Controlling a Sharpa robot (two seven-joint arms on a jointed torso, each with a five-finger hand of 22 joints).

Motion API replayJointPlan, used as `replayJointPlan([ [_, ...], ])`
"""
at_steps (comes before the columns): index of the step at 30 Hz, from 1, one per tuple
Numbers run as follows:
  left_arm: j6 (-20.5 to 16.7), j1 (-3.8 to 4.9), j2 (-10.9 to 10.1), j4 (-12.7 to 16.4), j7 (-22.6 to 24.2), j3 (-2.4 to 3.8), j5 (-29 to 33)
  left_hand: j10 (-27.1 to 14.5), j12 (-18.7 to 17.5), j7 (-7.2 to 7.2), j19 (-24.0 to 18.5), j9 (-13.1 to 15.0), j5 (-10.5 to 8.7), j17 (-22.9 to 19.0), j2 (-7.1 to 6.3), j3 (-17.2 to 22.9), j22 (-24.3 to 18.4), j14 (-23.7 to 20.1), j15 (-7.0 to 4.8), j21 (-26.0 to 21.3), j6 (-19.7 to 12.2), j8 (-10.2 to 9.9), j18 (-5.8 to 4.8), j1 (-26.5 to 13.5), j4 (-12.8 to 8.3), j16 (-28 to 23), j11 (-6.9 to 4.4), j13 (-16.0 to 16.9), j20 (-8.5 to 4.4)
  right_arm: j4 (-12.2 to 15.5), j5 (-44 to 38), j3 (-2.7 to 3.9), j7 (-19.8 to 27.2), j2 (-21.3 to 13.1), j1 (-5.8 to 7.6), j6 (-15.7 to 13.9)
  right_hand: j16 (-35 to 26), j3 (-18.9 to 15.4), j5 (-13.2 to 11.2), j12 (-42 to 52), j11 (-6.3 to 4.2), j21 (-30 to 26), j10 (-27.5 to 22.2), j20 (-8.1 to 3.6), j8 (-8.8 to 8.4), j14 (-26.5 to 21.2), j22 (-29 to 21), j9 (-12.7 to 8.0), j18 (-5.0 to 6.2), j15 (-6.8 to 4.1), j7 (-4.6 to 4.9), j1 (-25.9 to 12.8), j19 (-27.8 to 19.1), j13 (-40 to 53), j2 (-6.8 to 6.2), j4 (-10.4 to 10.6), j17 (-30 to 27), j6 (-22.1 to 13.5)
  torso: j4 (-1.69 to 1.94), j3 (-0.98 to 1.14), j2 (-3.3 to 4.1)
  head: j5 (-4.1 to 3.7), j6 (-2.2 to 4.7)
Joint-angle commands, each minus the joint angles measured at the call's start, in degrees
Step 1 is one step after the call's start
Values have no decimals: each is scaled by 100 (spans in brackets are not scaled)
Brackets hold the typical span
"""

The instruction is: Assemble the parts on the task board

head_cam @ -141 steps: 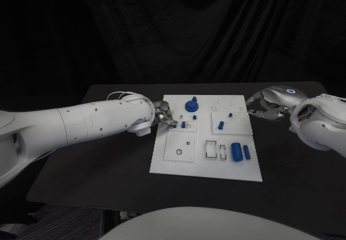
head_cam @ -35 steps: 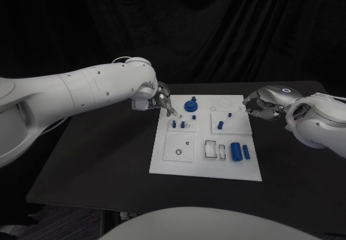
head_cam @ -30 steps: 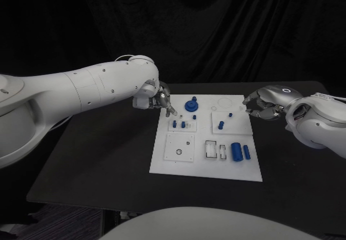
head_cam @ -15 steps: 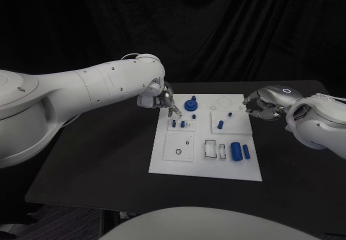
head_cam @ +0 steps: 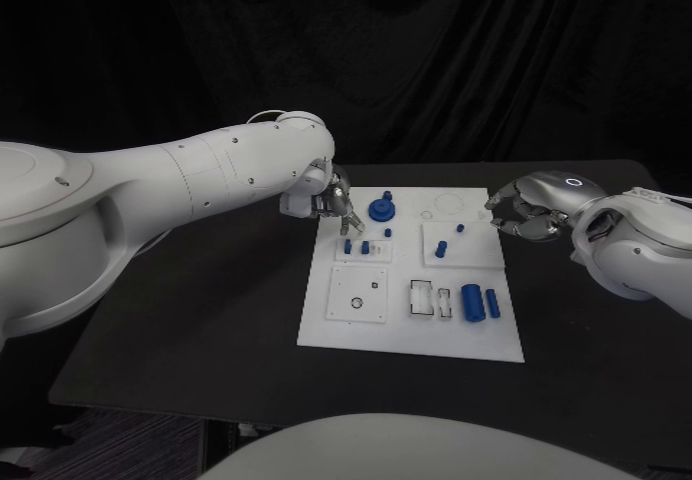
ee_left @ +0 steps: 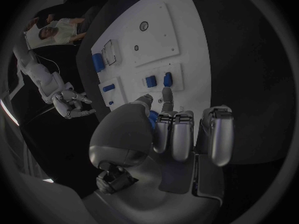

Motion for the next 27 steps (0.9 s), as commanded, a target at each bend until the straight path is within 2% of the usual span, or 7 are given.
replayJointPlan([
  [1, 36, -32, 29, -35, 26, 5, 47, 588, 19, -33, 308, -10, 57, 1509, -20, 4, 1336, 596, 28, 8, 17, -46, 6, 73, -39, 15, 29, 1491, 38, 22, -10, 4, -42, -9, -10, -95, -9, 32, -34, -16, 46, 3, 427, 15, -22, 390, 992, -5, 71, 54, -12, -23, -26, 1376, 17, 1, 974, 33, -6, -1, 4, 0, 1],
  [7, 62, -84, 46, -68, 17, 5, 47, 588, 19, -32, 304, -16, 95, 1509, -17, 15, 1334, 596, 28, 2, 14, -54, 8, 87, -46, 15, 29, 1491, 37, 42, -10, 4, -52, -26, -9, -93, -9, 32, -34, -16, 46, 3, 427, 15, -22, 390, 992, -5, 71, 54, -12, -23, -26, 1376, 17, 1, 974, 33, -4, 4, 3, -18, 1],
  [12, 99, -128, 63, -84, 17, 5, 47, 588, 19, -33, 305, -18, 118, 1509, -14, 23, 1335, 596, 27, 5, 13, -58, 7, 98, -52, 15, 29, 1491, 37, 54, -10, 4, -59, -40, -9, -95, -9, 36, -34, -19, 44, -3, 423, 15, -22, 390, 991, -7, 72, 53, -14, -22, -27, 1372, 15, -6, 973, 39, 3, 0, 3, -25, 1],
  [19, 93, -180, 70, -95, 0, 5, 47, 588, 19, -33, 306, -19, 136, 1509, -8, 30, 1335, 596, 27, 6, 15, -59, 7, 106, -56, 15, 29, 1491, 37, 65, -10, 4, -63, -50, -8, -96, -9, 36, -34, -19, 44, -3, 423, 15, -22, 390, 991, -7, 72, 53, -14, -22, -27, 1372, 15, -6, 973, 39, -3, 3, 1, -32, 1],
  [27, 82, -205, 48, -108, -43, 5, 47, 588, 19, -47, 307, 36, 126, 1509, -17, 24, 1336, 596, 23, 11, 92, 9, 6, 97, -56, 15, 21, 1491, 34, 61, -10, 4, -67, -55, -8, -81, -9, 36, -34, -19, 44, -3, 423, 15, -22, 390, 991, -7, 72, 53, -14, -22, -27, 1372, 15, -6, 973, 39, -5, 2, 5, -25, 1],
])
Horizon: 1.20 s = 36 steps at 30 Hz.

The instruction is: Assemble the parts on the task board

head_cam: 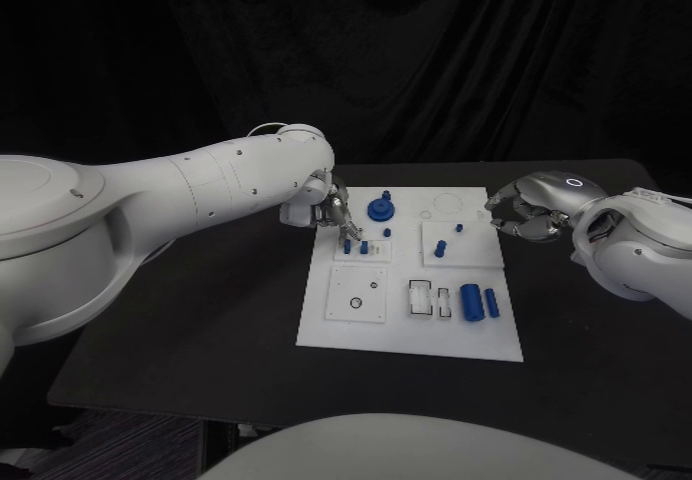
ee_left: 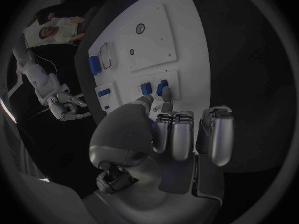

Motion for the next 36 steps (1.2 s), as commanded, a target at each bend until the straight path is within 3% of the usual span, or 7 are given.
replayJointPlan([
  [1, 59, -18, -6, -3, -13, 6, 40, 588, 19, 1, 306, 24, -4, 1509, -10, -7, 1335, 595, 23, 9, 46, 42, 7, 45, -26, 15, 20, 1491, 34, 7, -11, 4, -65, -7, -8, -70, -13, 37, -34, -19, 44, -3, 423, 15, -22, 391, 992, -8, 72, 53, -14, -22, -27, 1369, 15, -6, 973, 39, -1, -1, 2, -5, 1],
  [8, 46, -24, -21, 4, 3, 6, 40, 588, 19, -37, 299, 460, -10, 1509, -19, -13, 1332, 595, -3, 3, -5, 310, 9, 40, -45, 15, -11, 1491, 12, -2, -11, 4, -66, 3, -8, -57, -13, 37, -34, -19, 44, -3, 423, 15, -22, 391, 992, -8, 72, 53, -14, -22, -27, 1369, 15, -6, 973, 39, 9, 1, -7, 0, 1],
  [14, 46, -27, -24, 12, 22, 6, 40, 588, 19, -44, 291, 609, -5, 1509, -9, -10, 1328, 595, -7, -9, -39, 390, 13, 29, -37, 15, -18, 1491, 7, -7, -11, 4, -70, 9, -8, -48, -13, 37, -34, -19, 44, -3, 423, 15, -22, 391, 992, -8, 72, 53, -14, -22, -27, 1369, 15, -6, 973, 39, 7, -3, -4, 8, 1],
  [17, 51, -28, -25, 10, 19, 6, 40, 588, 19, -48, 283, 688, 160, 1509, 4, 32, 1324, 595, -11, -19, -109, 402, 15, 61, -52, 15, -21, 1491, 3, -8, -11, 4, -76, 10, -8, -41, -13, 37, -34, -19, 44, -3, 423, 15, -22, 391, 992, -8, 72, 53, -14, -22, -27, 1369, 15, -6, 973, 39, 5, -4, -5, 10, 1],
  [23, 61, -33, -29, 7, 8, 6, 40, 588, 19, -49, 280, 716, 498, 1509, -22, 137, 1324, 595, -14, -20, -166, 362, 15, 133, -101, 15, -24, 1491, -2, -7, -11, 4, -88, 13, -8, -34, -13, 37, -34, -19, 44, -3, 423, 15, -22, 391, 992, -8, 72, 53, -14, -22, -27, 1369, 15, -6, 973, 39, 6, -1, -4, 1, 1],
  [36, 99, -76, -18, -10, -27, 6, 40, 588, 19, -42, 256, 664, 662, 1509, -52, 234, 1311, 595, -11, -57, -190, 291, 25, 173, -137, 15, -20, 1491, -1, -10, -11, 4, -97, 27, -8, -32, -13, 37, -34, -19, 44, -3, 423, 15, -22, 391, 992, -8, 72, 53, -14, -22, -27, 1369, 15, -6, 973, 39, -3, 4, -4, 0, 1],
])
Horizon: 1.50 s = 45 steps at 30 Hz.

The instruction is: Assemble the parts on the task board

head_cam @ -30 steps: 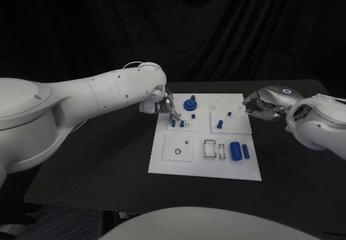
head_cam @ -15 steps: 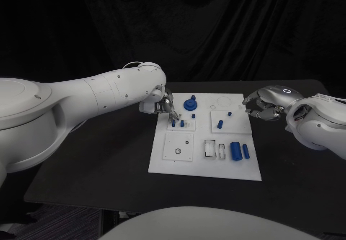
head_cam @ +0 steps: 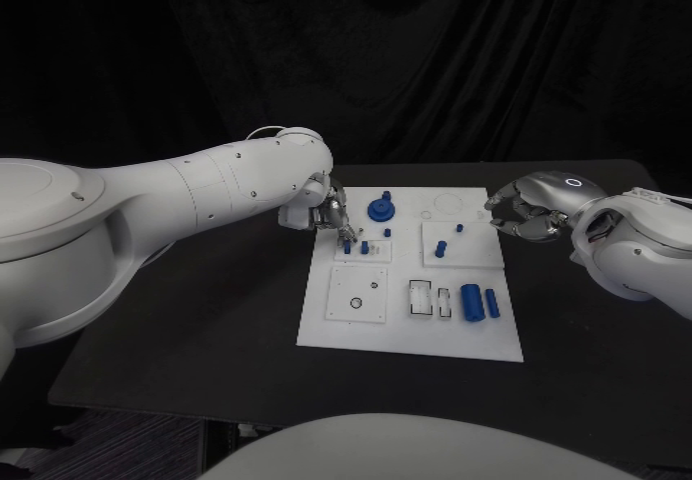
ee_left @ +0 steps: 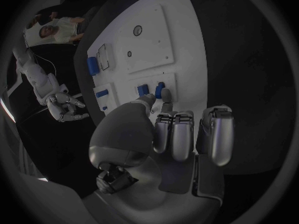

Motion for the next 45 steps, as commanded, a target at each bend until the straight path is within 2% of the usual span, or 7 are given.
replayJointPlan([
  [1, 84, -24, 11, -2, 4, 4, 36, 588, 19, -1, 256, -6, 28, 1510, 1, 36, 1309, 596, -11, -20, -25, -30, 25, 59, -4, 15, -20, 1491, -1, 0, -12, 4, -91, 2, -8, -36, -13, 37, -34, -19, 44, -3, 423, 15, -22, 390, 994, -9, 72, 53, -14, -22, -27, 1371, 15, -6, 974, 39, -3, 2, 2, -7, 1],
  [18, 21, -58, -1, 24, 81, 4, 36, 588, 19, 7, 242, -72, 135, 1510, -13, 145, 1303, 596, -5, -39, -25, -95, 30, 94, -42, 15, -14, 1491, 3, -12, -12, 4, -95, 14, -8, -28, -27, 43, -35, -27, 44, -16, 413, 15, -25, 386, 991, -15, 74, 52, -13, -30, -30, 1363, 14, -13, 961, 45, 4, -1, 4, -8, 1],
  [19, 15, -59, -4, 28, 87, 4, 36, 588, 19, 6, 243, -91, 209, 1510, -32, 201, 1304, 596, -5, -37, -20, -114, 29, 121, -76, 15, -14, 1491, 4, -12, -12, 4, -96, 14, -8, -27, -27, 43, -35, -27, 44, -16, 413, 15, -25, 386, 991, -15, 74, 52, -13, -30, -30, 1363, 14, -13, 961, 45, 5, -2, 3, -5, 1],
  [23, -30, -62, -21, 57, 129, 4, 36, 588, 19, 1, 239, -134, 202, 1510, -78, 436, 1302, 596, -9, -40, -13, -158, 30, 209, -184, 15, -19, 1491, 2, -14, -12, 4, -97, 14, -8, -25, -27, 43, -35, -27, 44, -16, 413, 15, -25, 386, 991, -15, 74, 52, -13, -30, -30, 1363, 14, -13, 961, 45, 7, 0, 1, -3, 1],
  [25, -55, -64, -33, 77, 147, 4, 36, 588, 19, 0, 242, -147, 418, 1510, -165, 669, 1304, 596, -12, -34, 4, -174, 29, 241, -286, 15, -22, 1491, -1, -15, -12, 4, -98, 13, -8, -22, -27, 43, -35, -27, 44, -16, 413, 15, -25, 386, 991, -15, 74, 52, -13, -30, -30, 1363, 14, -13, 961, 45, 7, 1, 1, -3, 1],
  [38, -392, -74, -184, 290, 266, 4, 36, 588, 19, -31, 290, -54, 422, 1510, -467, 1591, 1327, 596, -47, 37, 135, -94, 12, 13, -646, 15, -59, 1491, -32, -5, -12, 4, -126, -8, -9, 12, -34, 46, -35, -35, 44, -30, 403, 14, -27, 383, 988, -17, 77, 52, -12, -33, -35, 1355, 14, -15, 955, 47, 9, -3, 2, -10, 1],
  [45, -965, -76, -370, 589, 168, 3, 36, 588, 19, -65, 300, 14, 414, 1510, -534, 1848, 1329, 596, -77, 47, 264, -5, 10, -132, -774, 15, -97, 1491, -61, 5, -12, 4, -144, -38, -8, 37, -43, 47, -35, -38, 45, -37, 399, 15, -27, 380, 986, -18, 78, 53, -12, -35, -38, 1352, 13, -15, 947, 48, 16, -3, -5, -9, 1],
])
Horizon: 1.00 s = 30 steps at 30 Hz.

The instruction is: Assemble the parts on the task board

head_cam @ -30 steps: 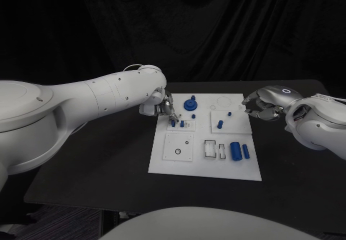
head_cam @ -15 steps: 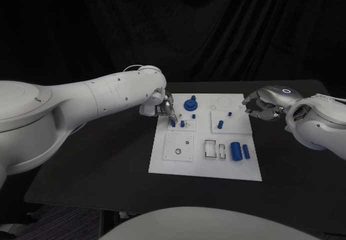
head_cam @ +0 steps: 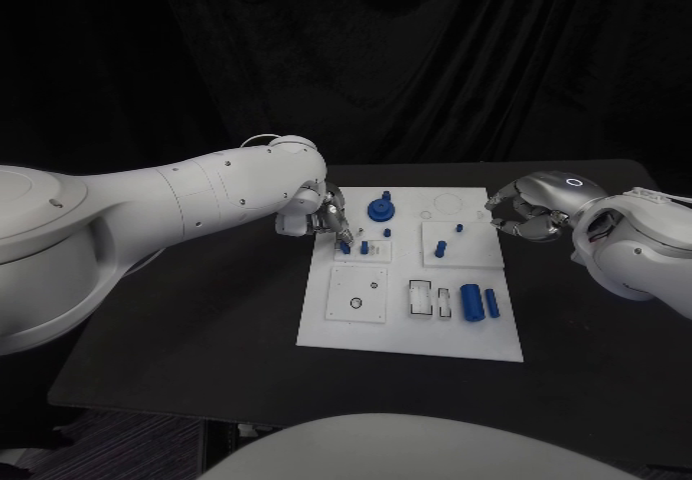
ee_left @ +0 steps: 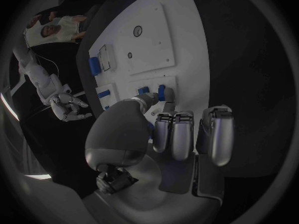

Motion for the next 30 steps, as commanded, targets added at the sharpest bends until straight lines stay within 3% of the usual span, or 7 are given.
replayJointPlan([
  [1, -592, -8, -84, 168, -31, 4, 27, 605, 20, -28, 312, 33, 0, 1510, 5, 323, 1327, 595, -41, 30, 85, 35, 10, -75, -284, 15, -41, 1492, -51, 16, -14, 5, -131, -18, -8, 23, -20, 31, -35, -38, 45, -37, 399, 15, -27, 379, 983, -9, 78, 52, -12, -35, -38, 1353, 13, 1, 947, 48, 3, -1, -4, 5, 1],
  [3, -840, -8, -182, 324, -114, 4, 27, 605, 20, -34, 303, 51, -5, 1510, -19, 393, 1319, 595, -54, 9, 116, 56, 15, -138, -320, 15, -51, 1492, -63, 21, -14, 5, -134, -30, -8, 27, -34, 31, -35, -43, 45, -52, 394, 15, -27, 374, 979, -10, 81, 53, -12, -37, -44, 1349, 14, 1, 935, 49, -9, 4, -2, 13, 1],
  [16, -2266, -6, -816, 1287, -109, 3, -22, 605, 20, -69, 287, 135, -12, 1510, -44, 563, 1303, 595, -88, -36, 208, 145, 26, -265, -417, 15, -86, 1492, -96, 49, -14, 5, -148, -109, -8, 34, -38, 31, -35, -44, 45, -56, 392, 15, -27, 373, 978, -10, 82, 53, -12, -37, -46, 1348, 14, 1, 932, 49, 16, 0, -3, -23, 1],
  [26, -3423, -7, -1378, 2095, 203, 2, -908, 605, 20, -70, 276, 186, -18, 1510, -27, 609, 1293, 595, -96, -64, 208, 187, 32, -329, -397, 15, -89, 1492, -105, 59, -14, 4, -159, -144, -8, 35, -48, 33, -35, -50, 45, -65, 385, 15, -28, 369, 975, -11, 84, 53, -12, -40, -49, 1342, 14, 1, 923, 51, 20, 1, -10, -21, 1],
  [30, -3880, -30, -1536, 2369, 323, 2, -1161, 605, 20, -69, 274, 217, -26, 1510, 8, 626, 1290, 595, -99, -73, 201, 211, 34, -386, -343, 15, -90, 1492, -110, 51, -14, 4, -162, -148, -8, 39, -64, 34, -35, -58, 46, -81, 374, 15, -29, 363, 971, -13, 87, 54, -13, -43, -56, 1333, 15, 1, 909, 51, 14, 1, -2, 14, 1],
])
